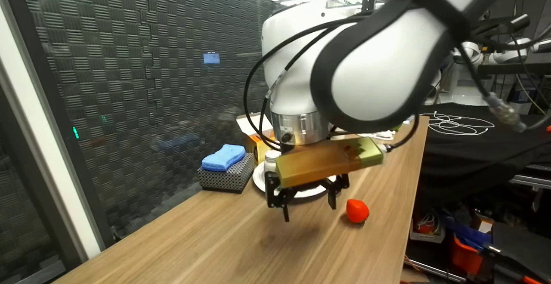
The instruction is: Pick up all the objects surrounding the white plate and arrange them on the plate
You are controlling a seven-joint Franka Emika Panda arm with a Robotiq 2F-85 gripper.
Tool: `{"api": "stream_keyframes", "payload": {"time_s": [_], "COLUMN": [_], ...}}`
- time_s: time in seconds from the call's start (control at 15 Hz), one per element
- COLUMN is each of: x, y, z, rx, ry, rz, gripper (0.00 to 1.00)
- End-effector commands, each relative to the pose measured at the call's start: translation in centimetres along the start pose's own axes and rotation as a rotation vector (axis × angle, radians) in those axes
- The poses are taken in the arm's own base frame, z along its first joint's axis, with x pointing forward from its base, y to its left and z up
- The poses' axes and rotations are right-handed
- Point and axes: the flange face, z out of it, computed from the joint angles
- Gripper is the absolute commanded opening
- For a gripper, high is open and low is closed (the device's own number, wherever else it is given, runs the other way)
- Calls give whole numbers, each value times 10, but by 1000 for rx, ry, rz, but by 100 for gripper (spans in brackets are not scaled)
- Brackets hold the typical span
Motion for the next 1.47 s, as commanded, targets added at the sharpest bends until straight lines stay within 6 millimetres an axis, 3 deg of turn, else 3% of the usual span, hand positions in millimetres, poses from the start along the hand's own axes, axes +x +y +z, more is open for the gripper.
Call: {"api": "stream_keyframes", "payload": {"time_s": [0.0, 0.2, 0.4, 0.6, 1.0, 1.2, 1.4], "x": [-53, -73, -75, -55, 8, 19, 18], "y": [24, 46, 67, 94, 142, 150, 149], "z": [-21, -27, -32, -32, -25, -20, -16], "rx": [-80, -151, -180, -170, -34, 71, 145], "ry": [99, 150, 192, 184, 142, 110, 41], "rz": [-7, -24, -27, -29, -103, -192, -279], "gripper": [100, 100, 100, 100, 100, 100, 100]}}
